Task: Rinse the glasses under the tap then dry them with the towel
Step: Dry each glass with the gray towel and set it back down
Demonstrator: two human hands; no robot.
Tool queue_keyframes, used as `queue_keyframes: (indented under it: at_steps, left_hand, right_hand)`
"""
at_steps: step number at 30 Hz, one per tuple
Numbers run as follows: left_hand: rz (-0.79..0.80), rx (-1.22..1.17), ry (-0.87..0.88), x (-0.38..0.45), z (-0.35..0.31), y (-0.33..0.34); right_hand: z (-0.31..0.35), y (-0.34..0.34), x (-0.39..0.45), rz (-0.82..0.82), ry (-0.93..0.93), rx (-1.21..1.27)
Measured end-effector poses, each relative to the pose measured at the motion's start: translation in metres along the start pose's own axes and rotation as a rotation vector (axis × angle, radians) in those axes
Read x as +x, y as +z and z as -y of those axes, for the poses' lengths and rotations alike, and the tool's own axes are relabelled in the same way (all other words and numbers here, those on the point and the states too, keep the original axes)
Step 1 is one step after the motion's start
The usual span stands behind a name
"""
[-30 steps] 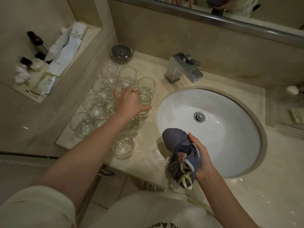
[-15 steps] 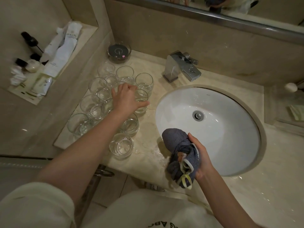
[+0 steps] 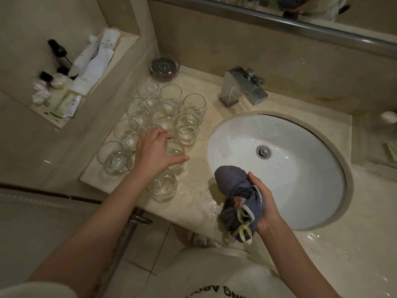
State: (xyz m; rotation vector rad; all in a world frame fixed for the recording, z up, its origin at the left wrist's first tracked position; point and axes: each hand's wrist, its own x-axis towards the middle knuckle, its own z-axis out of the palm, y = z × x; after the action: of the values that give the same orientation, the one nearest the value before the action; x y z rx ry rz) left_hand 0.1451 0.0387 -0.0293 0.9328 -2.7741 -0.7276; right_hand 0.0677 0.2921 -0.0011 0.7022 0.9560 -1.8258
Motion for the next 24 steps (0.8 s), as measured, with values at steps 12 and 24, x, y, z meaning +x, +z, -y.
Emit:
queue_keyframes:
  at_steps: [12,24]
  left_hand:
    - [-0.010,0.020,-0.020,-0.003,0.011,0.003]
    - [-0.064,-0.062,-0.072,0.008,0.004,0.013]
  right_hand:
    - [0.000,-0.010,-0.004,0.017,-0.001,-0.005]
    - [-0.003,-0.015,0.002,0.019,-0.002,-0.030]
